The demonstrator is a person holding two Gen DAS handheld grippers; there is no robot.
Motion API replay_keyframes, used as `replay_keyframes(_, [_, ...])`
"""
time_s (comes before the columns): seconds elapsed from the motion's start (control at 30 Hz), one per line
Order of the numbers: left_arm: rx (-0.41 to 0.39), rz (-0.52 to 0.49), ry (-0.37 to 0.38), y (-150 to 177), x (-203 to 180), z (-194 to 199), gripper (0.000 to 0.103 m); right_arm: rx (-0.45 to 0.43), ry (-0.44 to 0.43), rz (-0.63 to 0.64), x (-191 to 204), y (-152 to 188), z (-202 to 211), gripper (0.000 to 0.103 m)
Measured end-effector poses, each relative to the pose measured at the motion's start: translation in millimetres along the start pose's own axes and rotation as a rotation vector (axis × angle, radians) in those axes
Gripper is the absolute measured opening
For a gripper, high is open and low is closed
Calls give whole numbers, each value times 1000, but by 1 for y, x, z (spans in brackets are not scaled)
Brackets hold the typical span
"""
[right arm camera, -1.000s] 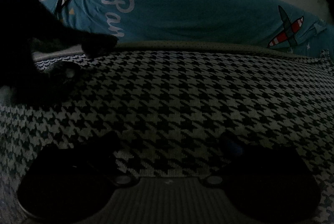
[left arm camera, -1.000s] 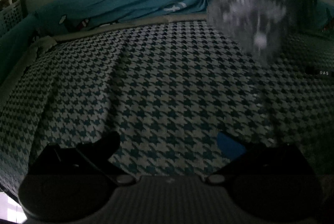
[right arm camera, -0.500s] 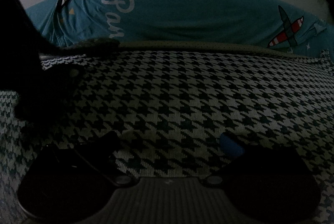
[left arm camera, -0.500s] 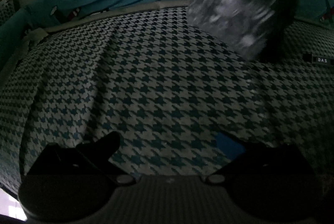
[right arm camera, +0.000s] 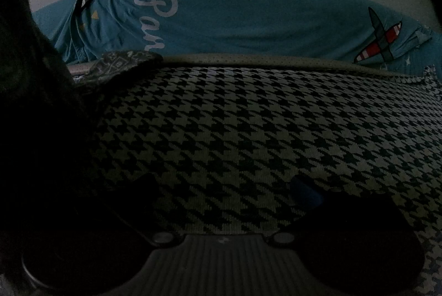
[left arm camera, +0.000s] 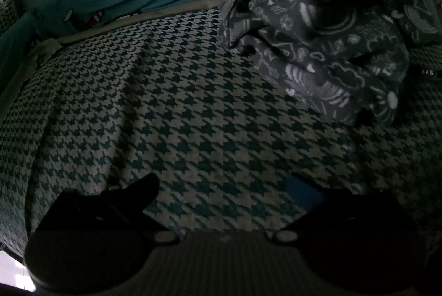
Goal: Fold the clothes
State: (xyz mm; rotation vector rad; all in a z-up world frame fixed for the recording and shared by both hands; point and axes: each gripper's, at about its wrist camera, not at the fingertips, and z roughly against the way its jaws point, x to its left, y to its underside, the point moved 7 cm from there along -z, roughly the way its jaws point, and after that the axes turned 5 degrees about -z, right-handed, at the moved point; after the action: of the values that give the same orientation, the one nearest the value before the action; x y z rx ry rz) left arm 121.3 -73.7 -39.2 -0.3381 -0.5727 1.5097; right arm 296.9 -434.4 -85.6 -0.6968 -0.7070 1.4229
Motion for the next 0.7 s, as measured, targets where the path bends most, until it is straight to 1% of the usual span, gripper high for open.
replay_keyframes(0.7, [-2, -29, 11, 0, -5, -1, 103, 3, -10, 3, 0, 0, -1, 103])
